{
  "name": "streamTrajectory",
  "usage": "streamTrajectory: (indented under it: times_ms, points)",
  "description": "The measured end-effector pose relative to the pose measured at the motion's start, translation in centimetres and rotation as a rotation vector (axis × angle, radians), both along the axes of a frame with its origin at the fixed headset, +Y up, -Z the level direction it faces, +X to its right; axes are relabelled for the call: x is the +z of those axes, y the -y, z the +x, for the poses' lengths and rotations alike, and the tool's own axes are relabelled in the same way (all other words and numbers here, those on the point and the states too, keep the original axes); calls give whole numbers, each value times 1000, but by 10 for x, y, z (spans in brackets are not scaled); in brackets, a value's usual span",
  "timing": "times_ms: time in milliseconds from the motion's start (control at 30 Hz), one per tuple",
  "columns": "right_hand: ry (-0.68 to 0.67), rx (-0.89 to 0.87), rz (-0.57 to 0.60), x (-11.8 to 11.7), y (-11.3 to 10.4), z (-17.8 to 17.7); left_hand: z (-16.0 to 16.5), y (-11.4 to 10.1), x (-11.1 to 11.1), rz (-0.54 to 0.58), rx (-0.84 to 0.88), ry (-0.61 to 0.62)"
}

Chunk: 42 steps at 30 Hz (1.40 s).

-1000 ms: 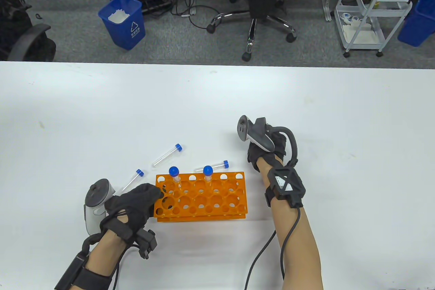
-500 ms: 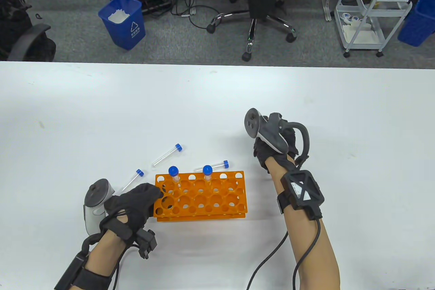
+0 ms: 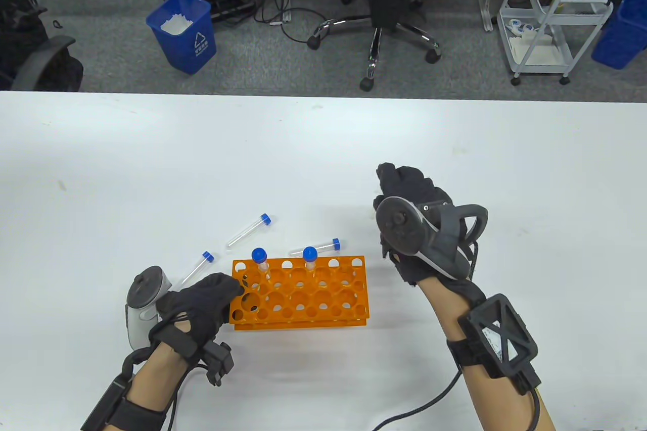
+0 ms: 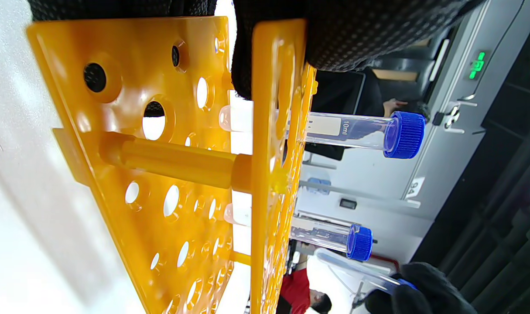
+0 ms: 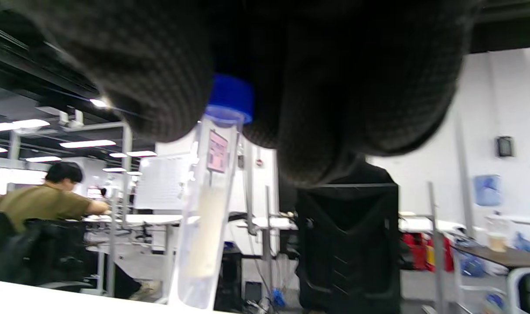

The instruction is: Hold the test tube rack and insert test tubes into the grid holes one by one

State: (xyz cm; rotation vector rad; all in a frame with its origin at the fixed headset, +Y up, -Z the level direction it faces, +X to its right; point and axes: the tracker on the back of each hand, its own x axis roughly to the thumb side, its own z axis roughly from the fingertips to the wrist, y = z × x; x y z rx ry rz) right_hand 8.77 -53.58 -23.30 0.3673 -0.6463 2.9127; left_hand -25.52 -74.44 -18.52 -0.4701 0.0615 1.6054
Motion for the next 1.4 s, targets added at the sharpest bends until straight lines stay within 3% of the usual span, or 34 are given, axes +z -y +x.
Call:
streamTrajectory:
  times_ms: [167,333,1000,1400]
  points:
    - [-108,27,-2,27,-4,-12,0,0,0,1,6,-5]
    - [-152,23,-31,37,5,-15,0,0,0,2,8,-7]
    - [-166,99,-145,30,55,-25,-1,0,0,8,9,-6]
    - [-169,140,-137,33,63,-28,-2,0,0,12,6,-9]
